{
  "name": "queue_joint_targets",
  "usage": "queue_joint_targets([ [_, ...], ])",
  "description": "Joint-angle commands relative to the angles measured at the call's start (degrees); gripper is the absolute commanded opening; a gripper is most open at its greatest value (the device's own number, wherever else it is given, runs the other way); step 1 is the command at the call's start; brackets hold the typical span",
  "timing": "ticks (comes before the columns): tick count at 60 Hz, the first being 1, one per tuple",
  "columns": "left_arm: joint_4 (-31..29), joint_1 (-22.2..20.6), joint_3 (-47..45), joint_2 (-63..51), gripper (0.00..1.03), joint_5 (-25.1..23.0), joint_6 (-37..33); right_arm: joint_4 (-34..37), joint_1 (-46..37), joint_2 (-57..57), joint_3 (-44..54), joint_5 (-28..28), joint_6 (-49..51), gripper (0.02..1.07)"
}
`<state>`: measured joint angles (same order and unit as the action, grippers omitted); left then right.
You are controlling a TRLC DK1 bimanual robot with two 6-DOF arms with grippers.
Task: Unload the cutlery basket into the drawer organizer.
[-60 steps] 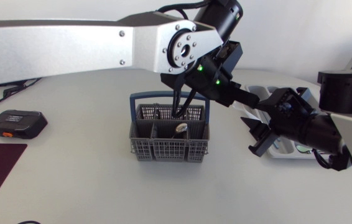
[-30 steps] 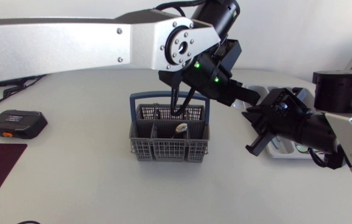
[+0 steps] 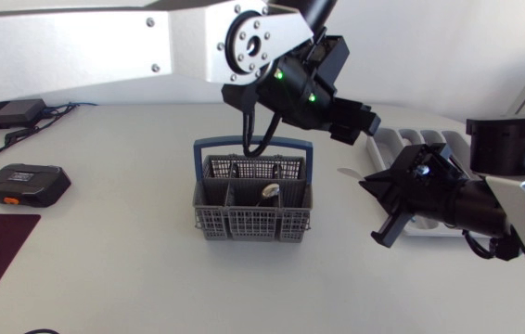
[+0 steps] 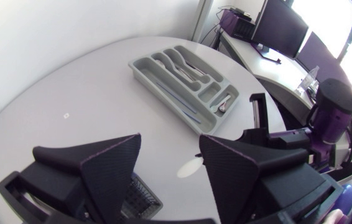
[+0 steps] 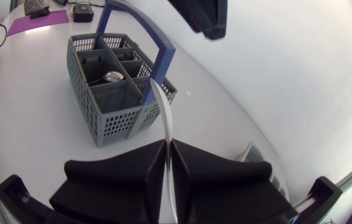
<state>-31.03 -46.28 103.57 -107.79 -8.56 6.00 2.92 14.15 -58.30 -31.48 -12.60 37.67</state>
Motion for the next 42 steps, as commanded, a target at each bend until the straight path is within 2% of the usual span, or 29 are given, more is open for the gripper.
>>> queue_joint_targets([
  [1, 0.18, 1.28, 1.90, 2.93, 0.78, 0.21, -0.37, 1.74, -2.02, 1.26, 1.60, -1.99, 1.62, 0.14],
  [7, 0.18, 1.99, 1.02, 4.60, 0.78, 1.09, -2.84, 4.38, -6.59, 1.97, 1.16, -7.09, 3.81, 0.14],
  [14, 0.09, 2.16, -1.62, 7.24, 0.78, 5.39, -8.46, 9.30, -13.80, 2.14, -0.33, -13.42, 8.47, 0.14],
  [28, -0.97, 2.16, -11.37, 12.34, 0.77, 9.35, -20.41, 20.55, -30.41, -7.70, -5.96, -24.49, 25.87, 0.14],
  [33, -0.88, 2.07, -15.59, 13.74, 0.77, 11.55, -24.37, 25.12, -35.07, -12.01, -9.03, -26.34, 32.29, 0.14],
  [42, -0.70, 2.69, -21.04, 16.12, 0.77, 12.16, -27.53, 32.24, -41.49, -19.74, -15.18, -26.95, 43.63, 0.14],
])
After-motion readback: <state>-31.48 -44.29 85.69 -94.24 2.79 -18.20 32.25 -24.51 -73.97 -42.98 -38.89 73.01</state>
